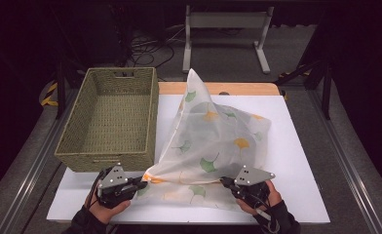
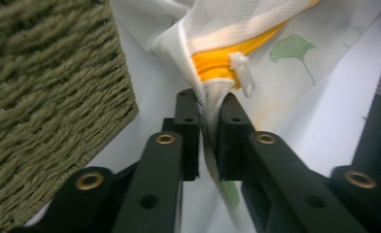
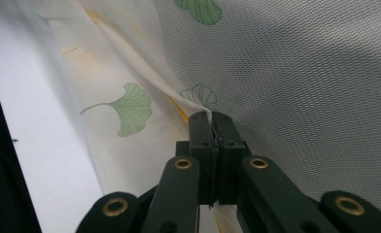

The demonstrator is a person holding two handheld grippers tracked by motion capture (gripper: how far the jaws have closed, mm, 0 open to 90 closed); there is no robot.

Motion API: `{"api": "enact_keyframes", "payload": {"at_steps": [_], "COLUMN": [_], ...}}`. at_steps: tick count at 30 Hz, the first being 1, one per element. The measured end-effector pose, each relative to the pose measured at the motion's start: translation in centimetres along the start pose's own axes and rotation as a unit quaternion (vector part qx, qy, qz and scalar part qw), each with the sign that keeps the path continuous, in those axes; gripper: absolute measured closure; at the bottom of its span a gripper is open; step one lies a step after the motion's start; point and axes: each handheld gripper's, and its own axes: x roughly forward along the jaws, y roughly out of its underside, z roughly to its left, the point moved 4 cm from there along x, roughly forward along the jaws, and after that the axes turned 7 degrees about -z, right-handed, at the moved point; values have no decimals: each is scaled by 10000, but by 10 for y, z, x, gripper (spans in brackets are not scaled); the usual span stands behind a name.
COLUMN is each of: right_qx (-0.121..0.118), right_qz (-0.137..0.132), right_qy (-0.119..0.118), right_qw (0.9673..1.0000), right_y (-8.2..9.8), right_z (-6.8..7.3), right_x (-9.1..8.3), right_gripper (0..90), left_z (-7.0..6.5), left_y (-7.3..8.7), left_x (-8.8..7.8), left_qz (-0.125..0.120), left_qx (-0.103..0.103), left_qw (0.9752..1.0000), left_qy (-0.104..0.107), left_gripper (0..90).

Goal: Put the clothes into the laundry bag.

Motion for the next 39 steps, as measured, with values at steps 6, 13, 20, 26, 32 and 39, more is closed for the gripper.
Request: {"api": "enact_keyframes", "payload": {"at_steps": [6,13,20,26,32,39], "right_qx": [16,74,112,147,164,181], "right_qz": [18,-48,-68,-87,-91,-29], "right_qy": [-1,-30,-30,-27,-19,-10], "right_qw": [10000,10000,9999,9999,9998,9998], "right_y": [2,3,3,3,3,4], "right_z": [1,-2,-3,-3,-3,-3], "right_x": [2,0,-2,-2,-1,3], "right_gripper": [890,890,890,890,889,887], "left_z": [-2,4,7,6,2,3], "left_y": [3,6,8,9,9,9], "left_x": [16,26,26,25,23,21], "left_qz": [200,383,414,427,452,419], "left_qx": [240,152,23,26,127,87], "left_qw": [9995,9991,9984,9974,9966,9965], "left_qy": [46,94,384,585,679,719], "left_gripper": [514,456,588,745,841,895]}}
